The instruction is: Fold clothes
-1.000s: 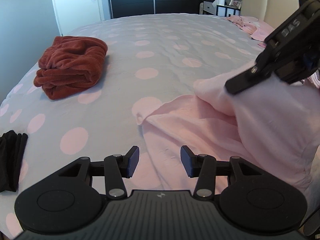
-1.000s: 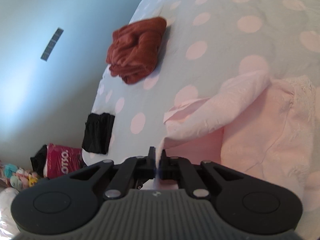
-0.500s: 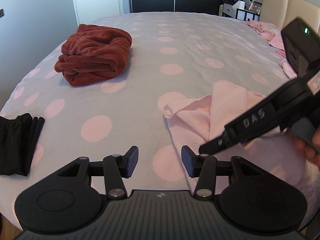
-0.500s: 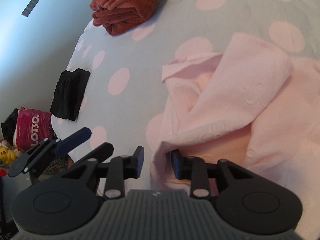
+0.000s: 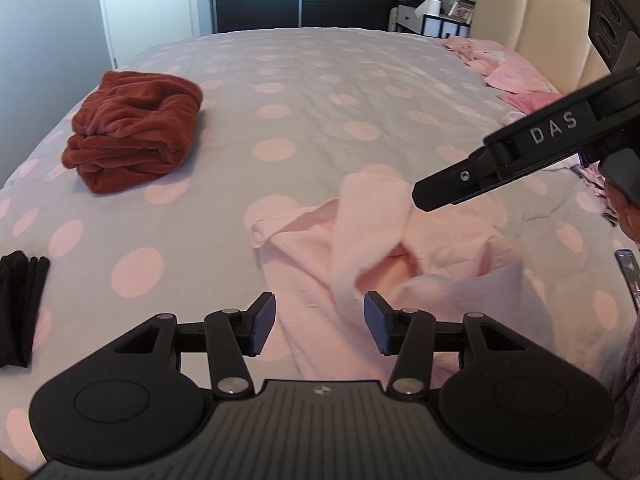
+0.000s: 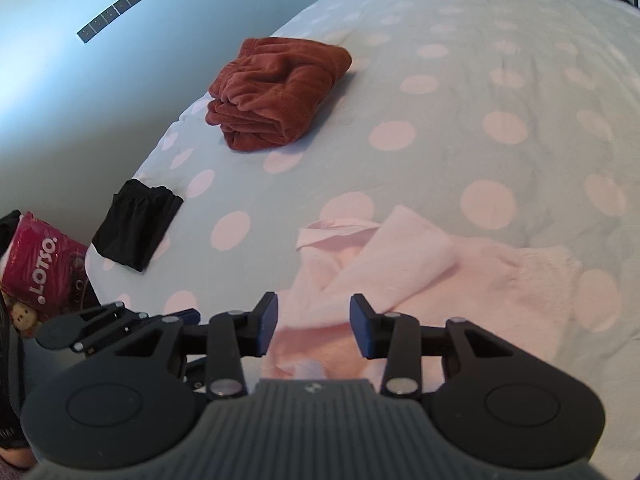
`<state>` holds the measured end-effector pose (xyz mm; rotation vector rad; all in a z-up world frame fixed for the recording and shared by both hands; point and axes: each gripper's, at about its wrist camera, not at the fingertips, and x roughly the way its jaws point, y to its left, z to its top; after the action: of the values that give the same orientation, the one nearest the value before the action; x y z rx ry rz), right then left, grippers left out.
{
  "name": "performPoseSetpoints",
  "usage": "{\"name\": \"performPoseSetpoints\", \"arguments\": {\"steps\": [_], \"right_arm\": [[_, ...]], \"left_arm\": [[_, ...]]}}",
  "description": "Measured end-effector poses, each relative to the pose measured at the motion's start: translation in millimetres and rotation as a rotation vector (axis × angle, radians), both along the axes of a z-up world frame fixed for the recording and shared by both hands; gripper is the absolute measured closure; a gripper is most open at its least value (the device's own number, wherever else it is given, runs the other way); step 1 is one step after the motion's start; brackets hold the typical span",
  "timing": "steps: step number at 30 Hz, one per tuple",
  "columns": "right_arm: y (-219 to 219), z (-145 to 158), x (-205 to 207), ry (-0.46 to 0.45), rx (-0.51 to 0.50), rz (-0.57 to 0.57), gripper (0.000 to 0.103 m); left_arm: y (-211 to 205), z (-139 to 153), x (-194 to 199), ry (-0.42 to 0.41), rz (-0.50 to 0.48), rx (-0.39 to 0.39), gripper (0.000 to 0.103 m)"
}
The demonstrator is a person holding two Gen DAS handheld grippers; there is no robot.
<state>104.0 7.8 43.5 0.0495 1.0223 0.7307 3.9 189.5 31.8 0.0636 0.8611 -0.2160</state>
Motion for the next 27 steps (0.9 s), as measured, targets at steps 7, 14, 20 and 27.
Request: {"name": "performPoseSetpoints", "arguments": {"steps": [7, 14, 20, 27], "right_arm": [[-47.9, -4.5, -7.4, -0.061, -0.08, -0.055, 0.06], [-93.8, -30.0, -13.3, -0.047, -0.177, -0.087, 0.06], [-122.8, -43.3, -18.8, -0.01, -0.191, -0.104, 0.06], [-140.0, -53.9, -18.3, 0.016, -0.195, -0.105, 0.059]], "left_arm": [[-46.6, 12.9, -1.9, -0.024, -0.18, -0.067, 0.045], [-91.3, -13.1, 17.8, 0.055, -0.264, -0.05, 0.048], [-91.9, -30.2, 34.2, 0.144, -0.226, -0.054, 0.098], [-46.4, -9.5, -1.3, 0.085, -0.087, -0.052, 0.101]]}}
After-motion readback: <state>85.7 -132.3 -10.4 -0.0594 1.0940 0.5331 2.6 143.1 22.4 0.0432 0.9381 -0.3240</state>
